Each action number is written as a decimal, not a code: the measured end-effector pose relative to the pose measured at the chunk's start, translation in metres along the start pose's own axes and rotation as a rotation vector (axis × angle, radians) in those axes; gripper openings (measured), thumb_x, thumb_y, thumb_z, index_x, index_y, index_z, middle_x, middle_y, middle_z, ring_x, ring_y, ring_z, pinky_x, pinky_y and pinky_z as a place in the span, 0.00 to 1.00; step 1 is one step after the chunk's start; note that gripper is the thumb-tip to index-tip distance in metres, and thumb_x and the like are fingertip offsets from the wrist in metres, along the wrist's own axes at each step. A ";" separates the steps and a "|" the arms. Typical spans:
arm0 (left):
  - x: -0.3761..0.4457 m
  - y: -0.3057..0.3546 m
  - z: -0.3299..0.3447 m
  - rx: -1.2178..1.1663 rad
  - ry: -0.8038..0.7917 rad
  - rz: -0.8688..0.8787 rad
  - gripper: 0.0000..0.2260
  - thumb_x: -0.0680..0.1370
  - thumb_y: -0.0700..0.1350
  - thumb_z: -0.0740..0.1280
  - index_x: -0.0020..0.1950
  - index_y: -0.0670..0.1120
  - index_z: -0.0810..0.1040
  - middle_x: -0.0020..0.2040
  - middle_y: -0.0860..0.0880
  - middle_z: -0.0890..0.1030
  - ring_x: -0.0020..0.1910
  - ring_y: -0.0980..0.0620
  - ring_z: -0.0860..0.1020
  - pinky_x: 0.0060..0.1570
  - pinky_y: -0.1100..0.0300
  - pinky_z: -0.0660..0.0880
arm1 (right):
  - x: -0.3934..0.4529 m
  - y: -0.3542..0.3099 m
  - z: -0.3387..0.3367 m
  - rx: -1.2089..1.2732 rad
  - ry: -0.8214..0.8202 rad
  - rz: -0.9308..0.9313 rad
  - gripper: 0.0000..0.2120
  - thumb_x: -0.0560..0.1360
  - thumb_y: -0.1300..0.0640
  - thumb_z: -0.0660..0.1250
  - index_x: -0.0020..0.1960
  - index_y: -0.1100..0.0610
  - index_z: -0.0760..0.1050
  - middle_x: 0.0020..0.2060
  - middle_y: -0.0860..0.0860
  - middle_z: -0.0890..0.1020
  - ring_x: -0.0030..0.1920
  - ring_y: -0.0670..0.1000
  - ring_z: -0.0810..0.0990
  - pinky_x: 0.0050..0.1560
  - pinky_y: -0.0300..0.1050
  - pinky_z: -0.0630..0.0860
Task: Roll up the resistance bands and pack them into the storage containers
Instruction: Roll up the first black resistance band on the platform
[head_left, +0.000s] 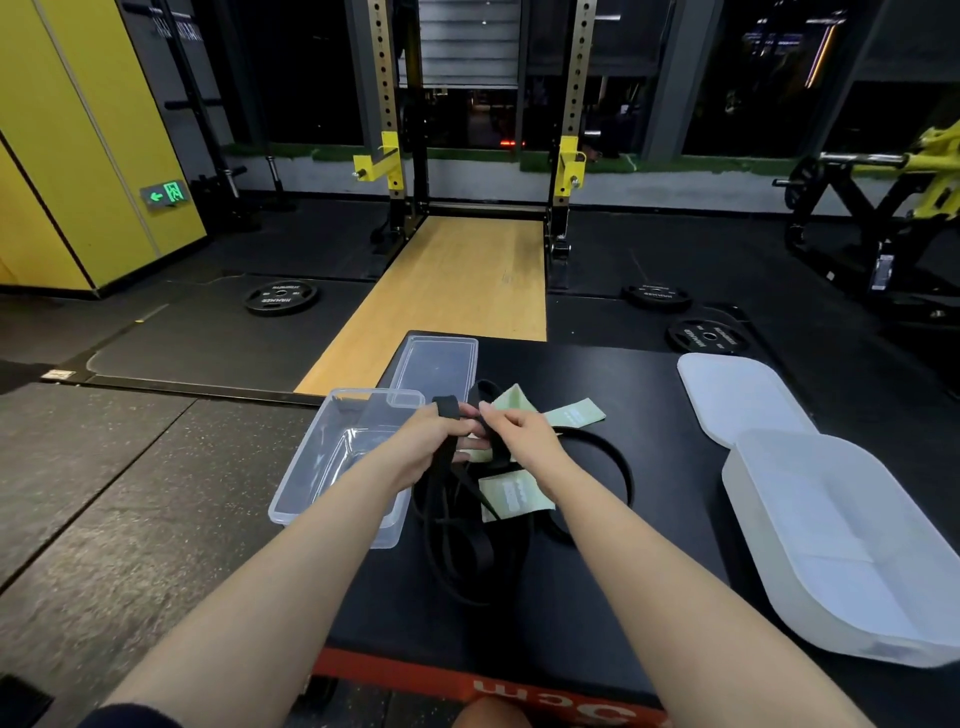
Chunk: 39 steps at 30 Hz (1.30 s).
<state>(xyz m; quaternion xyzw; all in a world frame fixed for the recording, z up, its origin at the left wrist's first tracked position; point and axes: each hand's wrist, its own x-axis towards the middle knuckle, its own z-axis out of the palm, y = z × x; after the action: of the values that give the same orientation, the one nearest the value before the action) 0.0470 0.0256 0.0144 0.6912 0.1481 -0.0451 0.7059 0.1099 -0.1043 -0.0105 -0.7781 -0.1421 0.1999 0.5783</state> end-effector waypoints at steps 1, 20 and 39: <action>-0.002 0.000 0.001 0.013 -0.013 -0.001 0.07 0.79 0.35 0.60 0.53 0.41 0.76 0.47 0.46 0.82 0.46 0.49 0.83 0.49 0.56 0.76 | 0.000 -0.001 0.001 0.056 -0.018 0.001 0.19 0.77 0.42 0.62 0.52 0.56 0.82 0.51 0.53 0.83 0.53 0.49 0.79 0.48 0.36 0.71; -0.018 0.056 -0.010 0.363 0.029 0.097 0.17 0.78 0.54 0.63 0.49 0.39 0.78 0.47 0.41 0.84 0.44 0.48 0.83 0.50 0.59 0.79 | -0.029 -0.023 -0.004 0.150 -0.189 -0.254 0.15 0.74 0.61 0.71 0.59 0.56 0.74 0.45 0.43 0.81 0.43 0.36 0.81 0.47 0.31 0.74; -0.053 0.073 0.003 0.796 0.532 0.399 0.12 0.75 0.52 0.69 0.47 0.44 0.74 0.40 0.50 0.74 0.38 0.51 0.72 0.38 0.59 0.68 | -0.052 -0.069 -0.027 0.349 0.053 -0.377 0.14 0.74 0.61 0.70 0.59 0.60 0.76 0.43 0.54 0.82 0.34 0.47 0.80 0.42 0.42 0.79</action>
<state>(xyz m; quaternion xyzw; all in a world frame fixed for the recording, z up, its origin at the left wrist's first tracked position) 0.0166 0.0185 0.0990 0.9086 0.1590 0.2147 0.3211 0.0777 -0.1309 0.0698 -0.6311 -0.2327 0.0899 0.7345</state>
